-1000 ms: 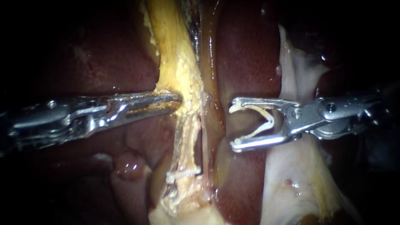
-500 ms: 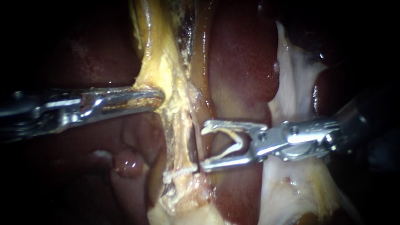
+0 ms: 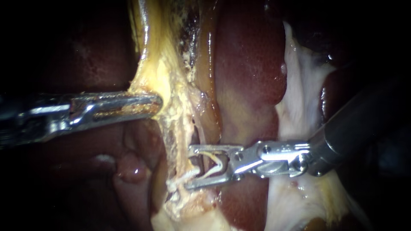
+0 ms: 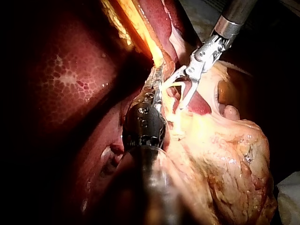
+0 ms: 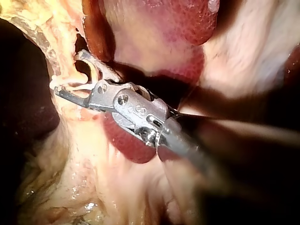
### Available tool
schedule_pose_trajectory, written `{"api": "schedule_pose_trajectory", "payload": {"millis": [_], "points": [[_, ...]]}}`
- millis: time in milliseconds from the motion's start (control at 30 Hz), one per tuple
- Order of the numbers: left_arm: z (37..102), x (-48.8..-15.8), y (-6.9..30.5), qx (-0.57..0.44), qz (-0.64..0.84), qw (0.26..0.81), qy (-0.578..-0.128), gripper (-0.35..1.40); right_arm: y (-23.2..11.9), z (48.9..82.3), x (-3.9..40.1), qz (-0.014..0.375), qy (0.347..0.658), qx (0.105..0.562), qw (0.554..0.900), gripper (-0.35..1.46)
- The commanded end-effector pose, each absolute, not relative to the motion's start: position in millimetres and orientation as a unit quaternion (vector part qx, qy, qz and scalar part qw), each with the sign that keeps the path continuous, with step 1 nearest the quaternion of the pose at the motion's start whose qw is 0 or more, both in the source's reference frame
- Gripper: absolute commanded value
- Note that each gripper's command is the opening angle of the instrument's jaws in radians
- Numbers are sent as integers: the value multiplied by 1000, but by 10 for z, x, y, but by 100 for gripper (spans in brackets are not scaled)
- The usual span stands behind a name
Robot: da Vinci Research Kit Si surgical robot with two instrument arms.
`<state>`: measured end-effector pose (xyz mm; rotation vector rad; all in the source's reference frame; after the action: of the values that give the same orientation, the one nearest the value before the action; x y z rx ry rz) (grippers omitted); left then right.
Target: Clipping second clip left tube
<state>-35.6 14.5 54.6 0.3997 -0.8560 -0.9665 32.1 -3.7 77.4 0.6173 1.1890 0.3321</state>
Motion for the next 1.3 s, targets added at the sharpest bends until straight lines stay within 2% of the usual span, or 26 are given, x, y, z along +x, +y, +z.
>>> {"api": "schedule_pose_trajectory", "payload": {"millis": [33, 100, 233, 367, 733, 1033, 1100, 1133, 1200, 1300], "points": [[546, -356, 145, 185, -447, 780, -396, -35, -38, 773, 323, 152, 549, 287, 770, 59], [546, -356, 145, 185, -447, 780, -396, -35, -39, 770, 326, 147, 554, 294, 765, 59], [546, -356, 145, 185, -447, 780, -396, -35, -42, 754, 331, 144, 584, 327, 729, 58], [546, -356, 145, 185, -447, 780, -396, -35, -46, 739, 341, 128, 595, 350, 712, 56], [548, -358, 145, 184, -447, 780, -396, -35, -55, 750, 380, 117, 600, 362, 704, 54], [549, -360, 144, 183, -448, 780, -396, -35, -54, 759, 380, 123, 596, 367, 703, 45], [550, -360, 144, 183, -448, 780, -396, -35, -53, 760, 377, 125, 595, 369, 703, 34], [550, -360, 144, 183, -448, 780, -396, -35, -53, 760, 375, 125, 595, 368, 703, 16], [550, -360, 144, 183, -448, 780, -396, -35, -52, 762, 370, 136, 590, 364, 708, -33], [550, -360, 144, 183, -448, 780, -396, -35, -41, 765, 363, 157, 566, 354, 728, -35]]}}
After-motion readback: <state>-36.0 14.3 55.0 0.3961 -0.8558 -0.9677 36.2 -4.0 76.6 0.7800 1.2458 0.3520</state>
